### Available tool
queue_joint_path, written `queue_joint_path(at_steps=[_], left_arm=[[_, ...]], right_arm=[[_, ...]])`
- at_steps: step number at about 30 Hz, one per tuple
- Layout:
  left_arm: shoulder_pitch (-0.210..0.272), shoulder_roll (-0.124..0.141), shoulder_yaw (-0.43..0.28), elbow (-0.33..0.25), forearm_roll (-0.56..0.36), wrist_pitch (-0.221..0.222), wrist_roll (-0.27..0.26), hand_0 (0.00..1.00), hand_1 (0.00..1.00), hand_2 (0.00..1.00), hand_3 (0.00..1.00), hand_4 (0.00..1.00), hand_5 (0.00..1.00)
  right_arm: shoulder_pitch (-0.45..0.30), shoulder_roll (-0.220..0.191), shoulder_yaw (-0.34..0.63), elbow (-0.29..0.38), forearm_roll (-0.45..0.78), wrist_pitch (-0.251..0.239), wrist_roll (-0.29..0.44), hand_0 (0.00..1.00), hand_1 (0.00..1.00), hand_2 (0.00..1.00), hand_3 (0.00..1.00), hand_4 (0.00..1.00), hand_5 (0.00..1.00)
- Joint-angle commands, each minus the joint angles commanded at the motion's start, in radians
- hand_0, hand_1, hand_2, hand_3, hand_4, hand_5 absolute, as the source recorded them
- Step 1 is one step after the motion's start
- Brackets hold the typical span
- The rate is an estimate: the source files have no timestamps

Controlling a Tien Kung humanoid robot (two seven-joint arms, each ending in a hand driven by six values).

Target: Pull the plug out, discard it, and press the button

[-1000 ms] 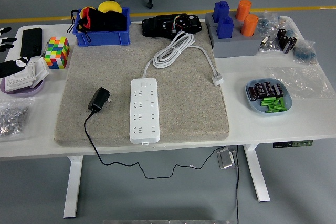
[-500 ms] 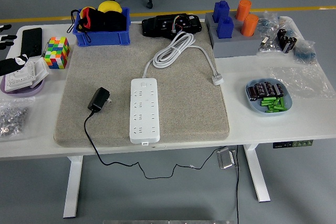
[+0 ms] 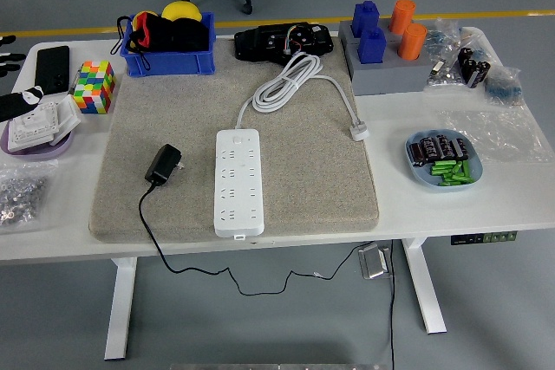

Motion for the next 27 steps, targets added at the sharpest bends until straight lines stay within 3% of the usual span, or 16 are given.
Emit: queue_joint_path(at_steps=[8,27], left_arm=[[-0.002,0.001,0.001,-0.003,0.003,-0.004,0.007,0.773,0.735,0.758,0.884,0.742,0.044],[-0.002,0.004,0.003,-0.003,0.004,-0.007,0.013,0.773,0.731,0.753,0.880,0.739,0.041]], right_arm=[[0.001,-0.002,0.000,0.000,0.000,-0.020,0.017,0.755,0.703,0.714,0.729,0.772,0.657],[0.001,-0.008,-0.011,0.000,0.002,-0.002,0.001,0.754,0.705,0.717,0.728,0.772,0.654]])
